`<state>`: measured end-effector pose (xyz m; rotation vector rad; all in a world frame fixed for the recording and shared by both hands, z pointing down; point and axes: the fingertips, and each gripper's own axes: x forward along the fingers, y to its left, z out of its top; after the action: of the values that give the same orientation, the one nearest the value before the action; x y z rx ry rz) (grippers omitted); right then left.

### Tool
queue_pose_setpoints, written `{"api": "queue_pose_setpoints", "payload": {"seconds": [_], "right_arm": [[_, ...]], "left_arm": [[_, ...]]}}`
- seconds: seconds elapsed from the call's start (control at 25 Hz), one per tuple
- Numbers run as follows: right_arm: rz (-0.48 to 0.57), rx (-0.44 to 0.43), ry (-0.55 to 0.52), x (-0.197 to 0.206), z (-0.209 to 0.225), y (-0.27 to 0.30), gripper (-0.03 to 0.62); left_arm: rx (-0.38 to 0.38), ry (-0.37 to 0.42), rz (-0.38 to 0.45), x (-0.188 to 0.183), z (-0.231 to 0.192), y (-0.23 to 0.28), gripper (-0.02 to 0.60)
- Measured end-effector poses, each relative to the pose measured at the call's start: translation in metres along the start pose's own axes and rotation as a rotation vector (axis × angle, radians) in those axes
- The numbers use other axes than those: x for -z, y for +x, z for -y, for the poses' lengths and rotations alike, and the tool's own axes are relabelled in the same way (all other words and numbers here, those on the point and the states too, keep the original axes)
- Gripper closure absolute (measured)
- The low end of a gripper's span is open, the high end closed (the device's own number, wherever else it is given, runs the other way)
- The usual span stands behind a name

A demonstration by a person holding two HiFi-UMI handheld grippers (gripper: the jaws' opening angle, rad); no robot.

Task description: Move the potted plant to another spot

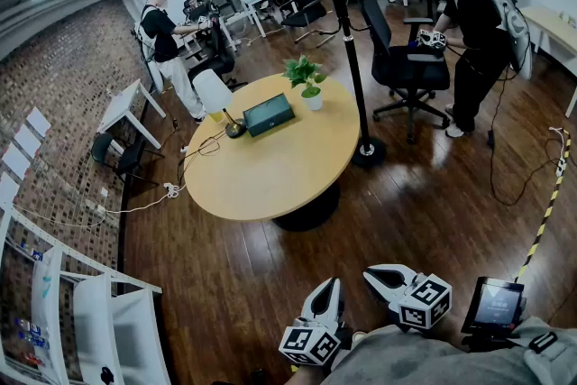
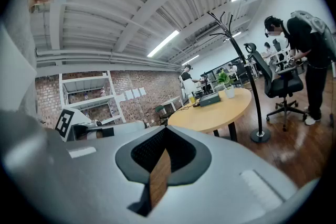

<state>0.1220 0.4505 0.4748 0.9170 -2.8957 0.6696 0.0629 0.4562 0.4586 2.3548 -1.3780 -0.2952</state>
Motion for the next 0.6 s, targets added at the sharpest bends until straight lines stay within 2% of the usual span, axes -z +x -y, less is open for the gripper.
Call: {"api": "queue_pose_setpoints", "payload": {"seconds": [0.36,0.6], "right_arm": [[0.012,0.036,0.001,0.001,-0.018,0.009,0.594],[0.002,0.068,0.015,0.017,-0.033,0.020,0.594]], "left_arm": [[0.027,-0.011,-0.007,-0.009,-0.009,-0.016,0.581],[0.034,-0.031,-0.031,-0.003,-0.029,-0.035,0.581]]}}
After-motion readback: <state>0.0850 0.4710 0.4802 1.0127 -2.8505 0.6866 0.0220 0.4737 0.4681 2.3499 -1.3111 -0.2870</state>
